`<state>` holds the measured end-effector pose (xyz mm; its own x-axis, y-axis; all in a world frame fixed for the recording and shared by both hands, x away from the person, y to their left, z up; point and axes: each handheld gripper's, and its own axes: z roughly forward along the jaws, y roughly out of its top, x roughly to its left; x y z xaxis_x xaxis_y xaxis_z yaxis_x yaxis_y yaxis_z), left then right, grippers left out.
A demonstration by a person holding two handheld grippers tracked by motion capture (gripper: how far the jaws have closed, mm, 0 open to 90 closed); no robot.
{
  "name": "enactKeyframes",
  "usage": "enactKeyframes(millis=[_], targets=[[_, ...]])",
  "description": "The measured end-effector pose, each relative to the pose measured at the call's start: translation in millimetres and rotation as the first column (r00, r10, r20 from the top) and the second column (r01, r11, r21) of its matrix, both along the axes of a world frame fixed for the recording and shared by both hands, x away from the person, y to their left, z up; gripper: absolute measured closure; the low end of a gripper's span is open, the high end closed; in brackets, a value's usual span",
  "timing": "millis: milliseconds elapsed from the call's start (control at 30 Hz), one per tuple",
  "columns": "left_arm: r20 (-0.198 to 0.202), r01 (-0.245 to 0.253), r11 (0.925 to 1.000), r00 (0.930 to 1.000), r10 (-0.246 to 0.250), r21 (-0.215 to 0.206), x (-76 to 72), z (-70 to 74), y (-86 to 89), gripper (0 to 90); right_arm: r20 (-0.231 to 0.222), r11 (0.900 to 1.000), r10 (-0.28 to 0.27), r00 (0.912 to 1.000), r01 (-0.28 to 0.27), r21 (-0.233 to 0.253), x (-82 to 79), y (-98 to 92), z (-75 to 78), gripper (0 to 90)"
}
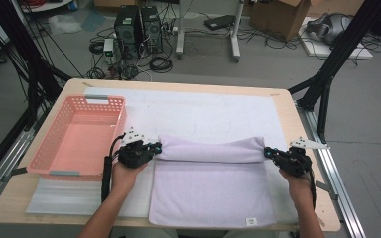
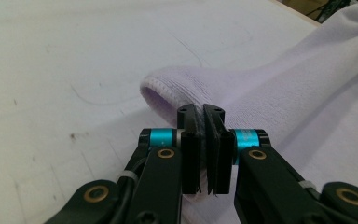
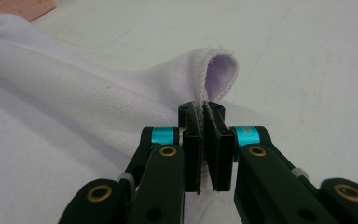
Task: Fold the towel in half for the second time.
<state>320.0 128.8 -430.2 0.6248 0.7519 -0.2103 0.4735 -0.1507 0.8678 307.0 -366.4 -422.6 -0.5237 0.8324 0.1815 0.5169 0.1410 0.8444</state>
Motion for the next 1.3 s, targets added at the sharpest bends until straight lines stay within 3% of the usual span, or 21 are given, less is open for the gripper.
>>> enactKeyframes(millis=[133,267,300,333,367,467,567,700,800,867,900,933,1133,1300], targets=[[-0.030,0.022,0.9997,0.9993,-0.022,0.010,-10.6,-11.7,3.8,85.0,-0.010,1.000,0.010,0.9999,-0.010,0.003,-13.3,-1.9,-8.1,86.3],[-0.036,0.038,0.9992,0.9986,-0.038,0.009,-11.5,-14.3,2.4,81.5,-0.028,1.000,0.019,0.9994,-0.020,-0.018,-19.9,-0.3,-15.9,84.7],[-0.030,0.034,0.9994,0.9990,-0.033,0.003,-10.4,-13.2,2.1,74.4,-0.032,1.000,0.014,0.9994,-0.014,-0.014,-20.2,-0.2,-15.8,80.4],[-0.028,0.021,0.9998,0.9994,-0.021,-0.004,-8.2,-11.8,1.4,61.9,-0.033,1.000,0.002,0.9995,-0.002,-0.003,-19.7,-0.7,-14.5,68.5],[-0.026,0.013,0.9999,0.9996,-0.013,-0.004,-6.3,-11.0,1.4,52.7,-0.036,0.999,-0.030,0.9989,0.030,0.009,-18.4,-1.4,-11.5,58.8],[-0.014,-0.029,0.9993,0.9995,0.029,-0.023,3.9,-7.7,2.8,42.4,-0.015,0.998,-0.061,0.9980,0.061,-0.003,-13.2,-1.7,-3.5,50.8],[-0.044,-0.046,0.9988,0.9980,0.046,-0.014,17.0,-7.1,3.0,41.0,-0.029,0.997,-0.077,0.9966,0.076,-0.023,-0.4,2.2,3.1,44.9],[-0.094,-0.041,0.9979,0.9949,0.037,-0.050,31.3,-12.3,-0.3,44.6,-0.077,0.994,-0.090,0.9930,0.084,-0.072,21.7,9.8,5.5,42.0],[-0.132,-0.009,0.9985,0.9913,0.001,-0.054,33.5,-17.5,-1.7,68.4,-0.116,0.993,-0.091,0.9890,0.082,-0.085,33.7,12.8,2.9,50.6],[-0.143,0.007,0.9987,0.9897,-0.014,-0.051,32.9,-19.0,-2.6,79.9,-0.140,0.995,-0.064,0.9880,0.052,-0.086,38.1,12.3,-0.2,68.3],[-0.134,0.004,0.9985,0.9909,-0.011,-0.054,31.2,-17.8,-2.3,82.5,-0.152,0.996,-0.047,0.9873,0.034,-0.084,38.6,12.4,-1.2,79.2],[-0.120,0.009,0.9980,0.9927,-0.017,-0.063,30.1,-16.0,-1.5,83.7,-0.152,0.995,-0.043,0.9875,0.029,-0.093,37.5,12.9,-0.9,84.3],[-0.046,0.010,0.9959,0.9988,-0.015,-0.090,12.4,-2.1,2.5,84.7,-0.074,0.996,-0.037,0.9966,0.031,-0.080,18.7,13.2,6.8,85.7],[-0.007,0.024,0.9950,0.9997,-0.025,-0.097,-12.6,-1.9,6.7,84.5,-0.022,0.999,-0.033,0.9992,0.033,-0.041,-7.5,11.2,9.3,85.6]])
